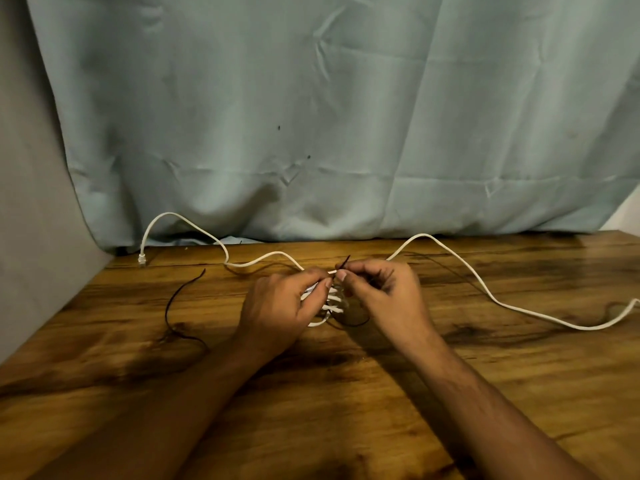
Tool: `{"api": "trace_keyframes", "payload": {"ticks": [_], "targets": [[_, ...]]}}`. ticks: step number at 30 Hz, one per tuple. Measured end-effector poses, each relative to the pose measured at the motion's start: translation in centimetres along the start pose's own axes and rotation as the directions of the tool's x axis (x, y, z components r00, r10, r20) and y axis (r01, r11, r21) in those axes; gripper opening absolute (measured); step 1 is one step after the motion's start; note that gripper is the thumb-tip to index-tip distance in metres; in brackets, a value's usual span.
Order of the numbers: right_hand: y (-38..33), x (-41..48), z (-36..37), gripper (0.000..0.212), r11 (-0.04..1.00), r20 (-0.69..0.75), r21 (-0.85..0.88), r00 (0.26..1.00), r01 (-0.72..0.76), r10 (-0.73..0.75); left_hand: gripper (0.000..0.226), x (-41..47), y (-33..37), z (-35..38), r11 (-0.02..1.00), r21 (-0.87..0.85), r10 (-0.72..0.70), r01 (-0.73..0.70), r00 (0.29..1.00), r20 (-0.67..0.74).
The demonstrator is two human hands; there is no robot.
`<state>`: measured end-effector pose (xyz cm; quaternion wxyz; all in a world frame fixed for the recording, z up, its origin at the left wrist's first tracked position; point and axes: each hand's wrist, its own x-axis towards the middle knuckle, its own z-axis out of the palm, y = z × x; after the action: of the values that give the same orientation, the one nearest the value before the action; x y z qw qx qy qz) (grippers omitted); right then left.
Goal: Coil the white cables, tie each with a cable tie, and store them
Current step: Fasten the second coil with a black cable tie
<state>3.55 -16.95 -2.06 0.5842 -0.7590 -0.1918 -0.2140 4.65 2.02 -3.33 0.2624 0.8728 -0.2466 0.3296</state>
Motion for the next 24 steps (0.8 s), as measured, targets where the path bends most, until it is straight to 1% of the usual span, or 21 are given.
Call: {"api": "trace_keyframes", "payload": {"ticks": [1,6,12,15,20,24], "targets": [[-0.05,-0.02,0.03,0.013,1.0,-0.005,0.0,1.0,-0.001,0.001,0.035,-0.02,0.04,-0.03,1.0,0.002,0.004,-0.004,1.0,0.0],[-0.53,0.37,-0.59,0.012,0.993,-0.133,0.114,0.991,0.024,-0.009,0.033,-0.15,-0.01,-0.21,1.0,0.004,-0.023,0.023,0.999,-0.023],[-0.65,0.38,-0.73,0.013,0.989,-0.174,0.149,0.985,0.013,0.013,0.034,-0.19,-0.22,-0.14,0.999,0.023,-0.037,0.038,0.998,-0.043],[-0.67,0.4,-0.74,0.014,0.988,-0.173,0.151,0.985,0.012,0.015,0.033,-0.15,-0.18,-0.2,0.998,0.04,-0.037,0.039,0.998,-0.054],[-0.61,0.19,-0.6,0.016,0.995,-0.132,0.096,0.991,0.0,0.013,0.034,-0.2,-0.09,-0.17,0.999,0.042,-0.022,0.024,0.999,-0.049],[0.0,0.41,-0.4,0.013,0.999,-0.098,0.047,0.995,-0.027,0.032,0.035,-0.08,-0.06,-0.07,0.999,0.042,-0.007,0.008,0.999,-0.034]]}}
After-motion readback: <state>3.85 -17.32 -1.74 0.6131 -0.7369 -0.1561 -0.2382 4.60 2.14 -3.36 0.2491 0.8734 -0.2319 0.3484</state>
